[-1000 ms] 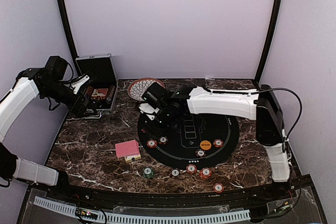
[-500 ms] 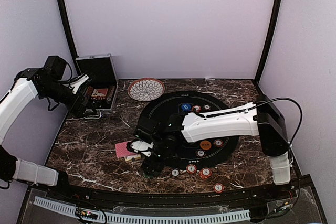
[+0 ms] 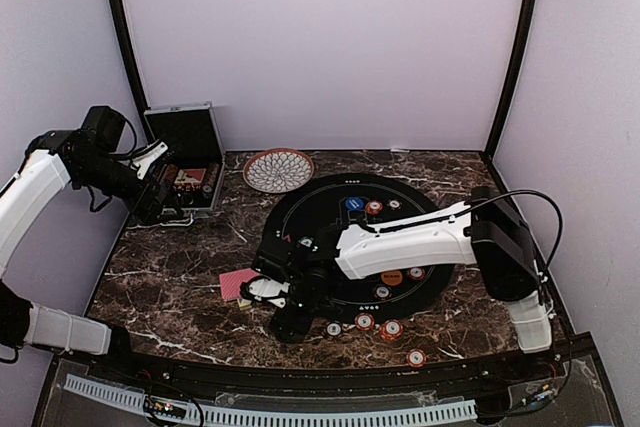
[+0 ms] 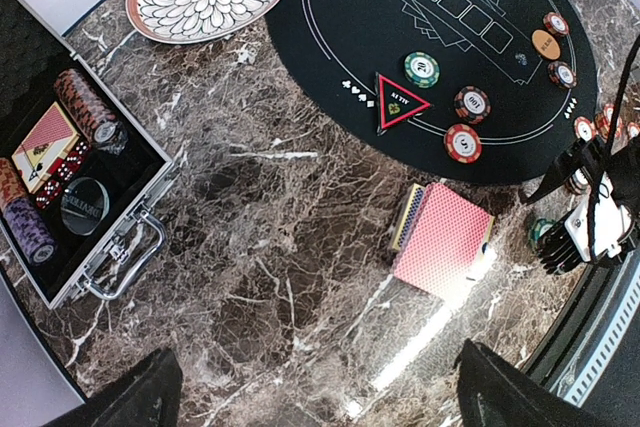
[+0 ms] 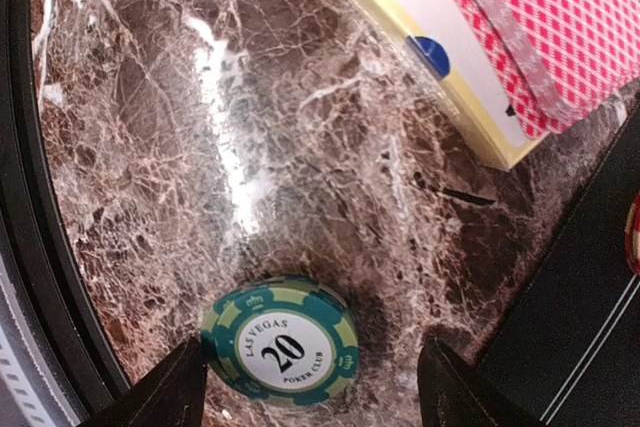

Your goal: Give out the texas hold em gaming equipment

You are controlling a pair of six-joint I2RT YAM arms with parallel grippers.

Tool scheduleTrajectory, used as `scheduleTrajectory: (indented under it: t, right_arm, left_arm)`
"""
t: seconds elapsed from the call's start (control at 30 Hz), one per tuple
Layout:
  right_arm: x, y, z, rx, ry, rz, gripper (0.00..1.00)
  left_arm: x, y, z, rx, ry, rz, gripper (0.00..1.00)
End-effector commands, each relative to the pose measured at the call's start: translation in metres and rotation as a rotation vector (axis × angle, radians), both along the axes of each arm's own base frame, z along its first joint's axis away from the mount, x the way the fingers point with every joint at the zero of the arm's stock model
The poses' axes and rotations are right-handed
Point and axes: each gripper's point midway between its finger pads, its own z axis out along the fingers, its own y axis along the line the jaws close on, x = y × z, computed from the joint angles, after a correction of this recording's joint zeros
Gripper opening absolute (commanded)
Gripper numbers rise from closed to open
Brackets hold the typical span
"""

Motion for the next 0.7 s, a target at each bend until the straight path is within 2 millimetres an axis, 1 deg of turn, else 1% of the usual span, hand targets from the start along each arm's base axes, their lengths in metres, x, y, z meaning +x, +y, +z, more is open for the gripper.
scheduleTrajectory:
  t: [0.0,0.13,0.27,0.43,0.6,0.67]
  right_arm:
    - [-0.0051,0.0125,-0.0027,0.01,-0.019,0.03,0.72]
    - [-0.0056,0.0148,-0.0052,0.004,-0.027,0.031,0.66]
    - [-0.0048,0.0154,-0.0045,0.007,-0.031,0.023,0.57]
    - [-0.0043,0.0141,-0.0031,0.004,-0.039,0.022,0.49]
    - [-0.0048,0.013,0.0023,0.008,-0.041,0.028,0.48]
    - [-0.0055,0.0126,0.0037,0.009,-0.04,0.032,0.49]
  left_arm:
    - [-0.009,-0.0027,0.0089,-0.009,-0.01,-0.022,0.99]
    - [-0.0096,-0.0031,0.0091,-0.012,-0.01,-0.023,0.99]
    - [-0.0103,-0.0028,0.0087,-0.007,-0.011,-0.024,0.99]
    - [-0.0106,-0.0019,0.0087,-0.005,-0.012,-0.022,0.99]
    - [-0.011,-0.0022,0.0084,-0.006,-0.012,-0.023,0.99]
    - [-0.0107,-0.0025,0.0084,-0.007,-0.012,-0.023,0.99]
